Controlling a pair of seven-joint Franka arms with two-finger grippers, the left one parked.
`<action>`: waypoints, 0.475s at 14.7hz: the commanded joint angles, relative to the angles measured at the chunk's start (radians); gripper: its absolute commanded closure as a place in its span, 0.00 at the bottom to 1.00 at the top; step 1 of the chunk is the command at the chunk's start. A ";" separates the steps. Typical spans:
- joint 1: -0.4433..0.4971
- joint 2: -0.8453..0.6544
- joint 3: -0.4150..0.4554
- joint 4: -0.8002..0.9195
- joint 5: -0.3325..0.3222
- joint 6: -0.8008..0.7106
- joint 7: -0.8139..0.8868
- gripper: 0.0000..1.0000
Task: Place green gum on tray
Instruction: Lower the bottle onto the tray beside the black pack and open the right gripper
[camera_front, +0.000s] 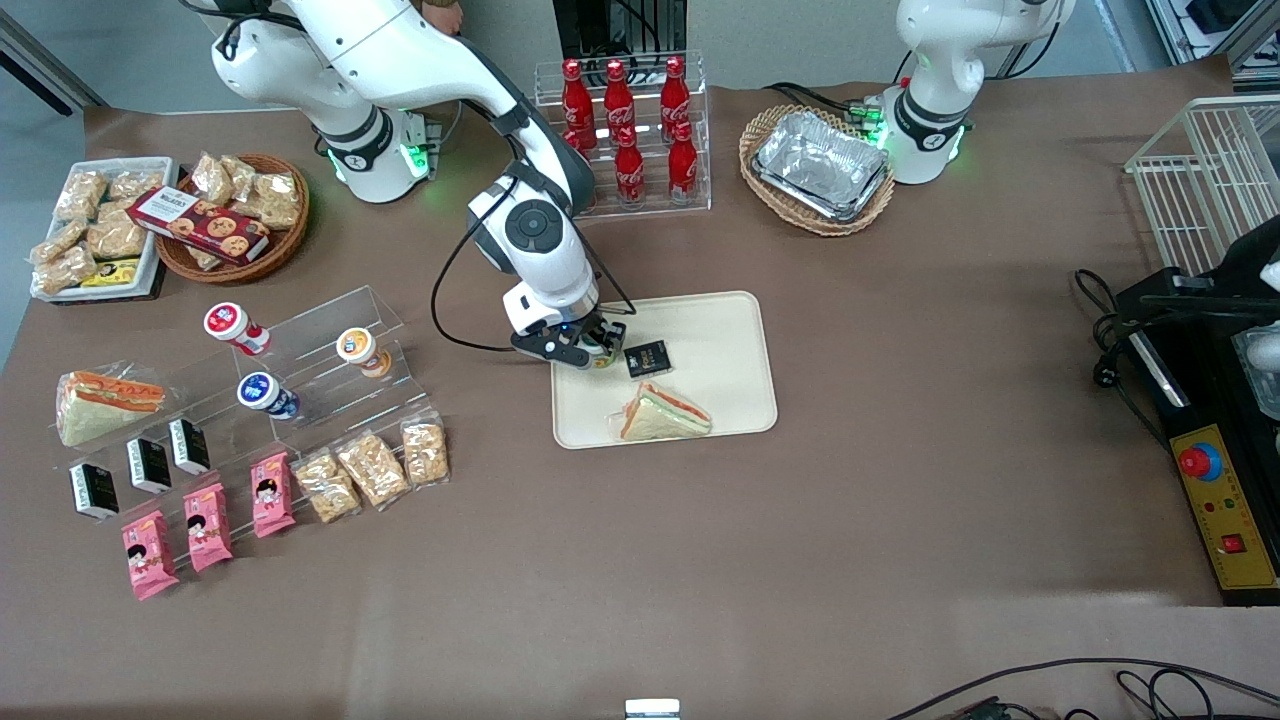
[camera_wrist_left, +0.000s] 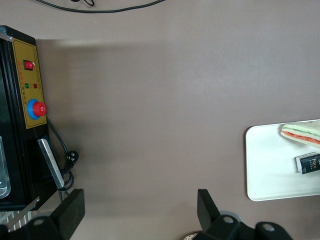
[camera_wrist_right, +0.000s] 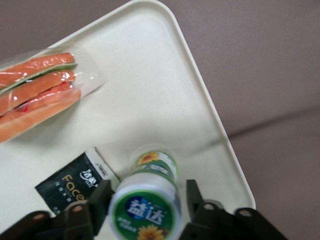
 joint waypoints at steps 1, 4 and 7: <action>0.012 -0.004 -0.008 -0.024 0.007 0.035 0.011 0.00; 0.012 -0.004 -0.009 -0.024 0.006 0.035 0.011 0.00; 0.007 -0.008 -0.009 -0.021 0.006 0.028 0.010 0.00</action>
